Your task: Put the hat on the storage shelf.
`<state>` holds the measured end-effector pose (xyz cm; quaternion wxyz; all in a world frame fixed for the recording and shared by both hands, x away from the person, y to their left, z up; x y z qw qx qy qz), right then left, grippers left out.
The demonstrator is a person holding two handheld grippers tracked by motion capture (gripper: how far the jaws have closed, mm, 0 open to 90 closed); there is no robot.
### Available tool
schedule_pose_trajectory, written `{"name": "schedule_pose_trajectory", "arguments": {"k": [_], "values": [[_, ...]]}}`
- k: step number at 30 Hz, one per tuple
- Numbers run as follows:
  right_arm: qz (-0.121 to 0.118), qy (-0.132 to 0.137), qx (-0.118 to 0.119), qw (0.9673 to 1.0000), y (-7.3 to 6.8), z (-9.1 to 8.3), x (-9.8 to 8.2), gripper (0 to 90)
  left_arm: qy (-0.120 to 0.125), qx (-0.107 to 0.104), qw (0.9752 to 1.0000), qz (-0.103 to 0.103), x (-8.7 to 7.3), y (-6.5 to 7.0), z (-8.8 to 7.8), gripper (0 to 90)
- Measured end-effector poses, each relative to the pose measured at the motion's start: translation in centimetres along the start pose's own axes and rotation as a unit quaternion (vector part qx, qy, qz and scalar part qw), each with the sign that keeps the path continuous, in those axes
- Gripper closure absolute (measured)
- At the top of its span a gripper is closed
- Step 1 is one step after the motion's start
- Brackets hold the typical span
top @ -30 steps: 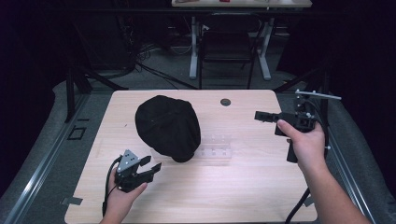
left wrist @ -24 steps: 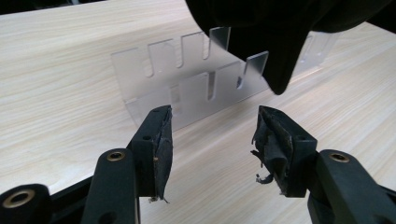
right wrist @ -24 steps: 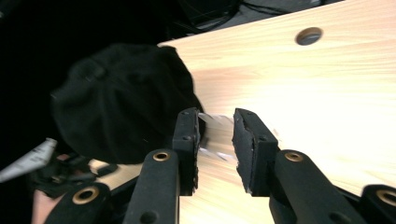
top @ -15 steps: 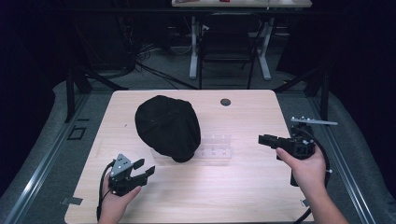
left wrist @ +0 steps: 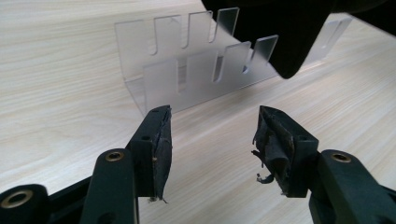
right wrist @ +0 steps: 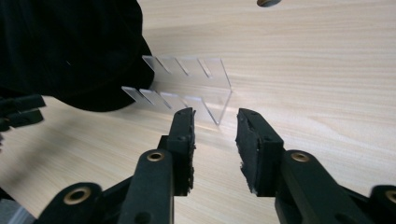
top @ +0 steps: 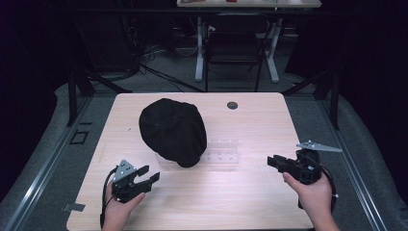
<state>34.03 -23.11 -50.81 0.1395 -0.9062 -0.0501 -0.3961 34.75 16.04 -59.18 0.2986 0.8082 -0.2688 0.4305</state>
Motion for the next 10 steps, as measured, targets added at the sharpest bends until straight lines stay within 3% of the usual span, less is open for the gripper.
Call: {"name": "schedule_pose_trajectory", "arguments": {"k": [3, 10], "values": [[-0.006, 0.007, -0.007, 0.9999, 0.3, 0.5, -1.1, 62.6, 0.0, -0.009, 1.0, 0.003, 0.0, 0.4, 0.2, 46.5], [-0.028, 0.031, -0.023, 0.9989, 0.8, 1.9, -3.9, 56.6, 0.003, -0.026, 0.9991, 0.034, 0.7, 2.2, 1.4, 45.9]]}}
Point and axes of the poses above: each handheld gripper's, and its own axes: z roughly forward along the jaws, x roughly out of its top, y roughly to its right, the point moved 10 cm from there along z, roughly forward along the jaws, and after that the axes turned 12 degrees about -x, right-handed, at the moved point
